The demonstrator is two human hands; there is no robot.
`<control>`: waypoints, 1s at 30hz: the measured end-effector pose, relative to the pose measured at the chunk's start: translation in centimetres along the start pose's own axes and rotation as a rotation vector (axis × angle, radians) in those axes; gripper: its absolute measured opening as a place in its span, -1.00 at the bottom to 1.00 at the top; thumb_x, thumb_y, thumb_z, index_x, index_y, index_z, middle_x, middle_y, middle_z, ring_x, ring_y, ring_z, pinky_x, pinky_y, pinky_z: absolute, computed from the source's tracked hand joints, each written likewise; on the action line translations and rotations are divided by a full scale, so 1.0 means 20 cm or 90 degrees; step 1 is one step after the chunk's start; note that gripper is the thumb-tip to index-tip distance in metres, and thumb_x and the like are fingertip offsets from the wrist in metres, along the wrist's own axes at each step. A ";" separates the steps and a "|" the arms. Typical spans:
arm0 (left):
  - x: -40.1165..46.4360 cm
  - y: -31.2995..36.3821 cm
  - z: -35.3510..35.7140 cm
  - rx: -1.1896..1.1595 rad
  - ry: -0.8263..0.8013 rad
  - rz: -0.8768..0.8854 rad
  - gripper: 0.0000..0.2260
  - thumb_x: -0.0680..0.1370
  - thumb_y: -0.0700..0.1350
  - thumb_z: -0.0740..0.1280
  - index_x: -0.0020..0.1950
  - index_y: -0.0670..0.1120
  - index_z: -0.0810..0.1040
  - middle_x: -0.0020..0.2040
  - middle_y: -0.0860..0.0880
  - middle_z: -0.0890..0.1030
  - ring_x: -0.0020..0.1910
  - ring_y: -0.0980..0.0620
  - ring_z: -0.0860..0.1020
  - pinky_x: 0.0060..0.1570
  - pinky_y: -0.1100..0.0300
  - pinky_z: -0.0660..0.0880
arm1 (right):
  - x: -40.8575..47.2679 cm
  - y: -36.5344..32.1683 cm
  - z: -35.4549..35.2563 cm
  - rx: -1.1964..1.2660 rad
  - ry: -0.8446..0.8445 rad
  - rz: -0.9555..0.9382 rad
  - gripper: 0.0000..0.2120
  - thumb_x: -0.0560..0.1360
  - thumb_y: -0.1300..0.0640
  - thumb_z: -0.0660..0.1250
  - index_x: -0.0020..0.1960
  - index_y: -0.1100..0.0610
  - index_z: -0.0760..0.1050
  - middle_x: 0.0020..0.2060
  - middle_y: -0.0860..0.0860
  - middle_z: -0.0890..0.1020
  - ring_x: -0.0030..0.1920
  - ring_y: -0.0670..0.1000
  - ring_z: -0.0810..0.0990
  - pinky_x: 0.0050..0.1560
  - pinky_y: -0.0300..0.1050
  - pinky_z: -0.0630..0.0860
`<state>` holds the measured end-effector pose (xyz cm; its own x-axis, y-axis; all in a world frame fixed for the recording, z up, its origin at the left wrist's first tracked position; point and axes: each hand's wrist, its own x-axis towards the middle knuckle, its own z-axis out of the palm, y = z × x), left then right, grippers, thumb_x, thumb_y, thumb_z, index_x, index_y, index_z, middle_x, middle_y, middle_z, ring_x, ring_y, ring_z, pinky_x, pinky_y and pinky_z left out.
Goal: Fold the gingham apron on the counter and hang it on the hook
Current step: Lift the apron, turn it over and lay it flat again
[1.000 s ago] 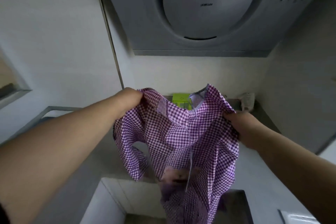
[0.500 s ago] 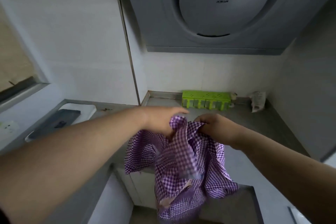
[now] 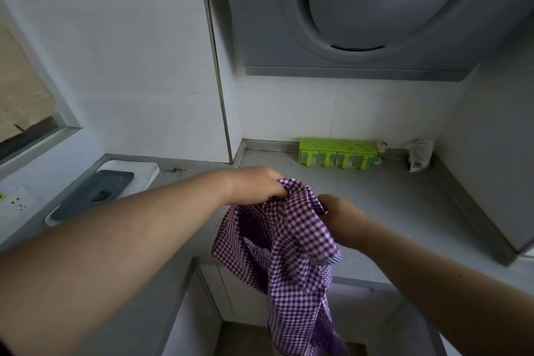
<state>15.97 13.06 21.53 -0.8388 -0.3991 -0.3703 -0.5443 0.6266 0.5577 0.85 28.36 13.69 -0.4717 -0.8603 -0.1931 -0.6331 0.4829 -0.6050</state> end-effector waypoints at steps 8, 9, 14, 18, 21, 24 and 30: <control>0.00 -0.13 -0.06 0.061 -0.021 -0.020 -0.75 0.65 0.07 0.25 -0.02 0.02 0.68 0.01 0.07 0.72 0.04 0.05 0.65 0.27 -0.05 0.55 | 0.15 0.15 0.23 0.197 0.105 0.251 -0.81 0.57 0.20 0.25 0.01 0.15 0.65 -0.15 0.11 0.70 -0.11 0.13 0.68 -0.01 0.14 0.65; 0.00 -0.15 -0.06 0.068 -0.024 -0.027 -0.74 0.66 0.08 0.24 -0.02 0.02 0.69 0.01 0.07 0.72 0.04 0.05 0.66 0.27 -0.06 0.56 | 0.16 0.17 0.24 0.192 0.113 0.256 -0.80 0.56 0.21 0.24 0.01 0.14 0.65 -0.15 0.10 0.70 -0.12 0.12 0.68 -0.05 0.11 0.66; 0.03 -0.30 -0.11 0.118 -0.025 -0.052 -0.69 0.69 0.09 0.18 -0.06 0.02 0.65 -0.01 0.02 0.71 0.01 0.02 0.66 0.22 -0.05 0.59 | 0.18 0.26 0.28 0.072 0.116 0.240 -0.73 0.58 0.27 0.19 0.17 0.14 0.60 -0.10 0.08 0.65 -0.20 0.03 0.59 -0.36 -0.19 0.43; 0.07 -0.42 -0.12 0.166 -0.030 -0.072 -0.69 0.70 0.06 0.14 -0.10 0.02 0.60 -0.04 0.01 0.66 -0.04 0.05 0.61 -0.02 0.10 0.53 | 0.18 0.34 0.28 -0.128 0.103 0.200 -0.86 0.55 0.14 0.35 0.11 0.05 0.53 -0.18 -0.03 0.60 -0.22 -0.01 0.57 -0.29 -0.14 0.46; 0.13 -0.48 -0.11 0.200 -0.040 -0.086 -0.65 0.70 0.07 0.12 -0.01 -0.05 0.63 0.00 -0.05 0.68 0.01 -0.02 0.65 0.07 0.03 0.58 | 0.16 0.41 0.23 -0.214 0.155 0.174 -0.91 0.56 0.13 0.37 0.01 -0.03 0.50 -0.16 -0.05 0.60 -0.20 -0.01 0.59 -0.18 -0.08 0.56; 0.19 -0.53 -0.13 0.197 -0.027 -0.096 -0.63 0.72 0.06 0.09 0.03 -0.08 0.64 0.00 -0.06 0.68 -0.01 -0.01 0.64 0.14 0.02 0.61 | 0.16 0.53 0.11 -0.239 0.186 0.231 -0.85 0.57 0.24 0.24 -0.03 0.04 0.54 -0.11 0.03 0.64 -0.16 0.05 0.61 -0.07 0.00 0.62; 0.47 -0.51 -0.12 0.201 0.012 -0.091 -0.65 0.72 0.08 0.12 -0.01 -0.04 0.63 -0.03 -0.04 0.68 -0.04 0.01 0.64 0.05 0.05 0.59 | 0.23 0.81 -0.25 -0.105 0.270 0.289 -0.74 0.55 0.29 0.21 0.12 0.14 0.62 0.03 0.19 0.67 0.03 0.20 0.62 0.01 -0.05 0.52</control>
<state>13.57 1.38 14.18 -0.7563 -0.5075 -0.4129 -0.6284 0.7391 0.2425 -14.70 33.11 6.91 -0.8952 -0.4416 -0.0601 -0.3832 0.8316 -0.4020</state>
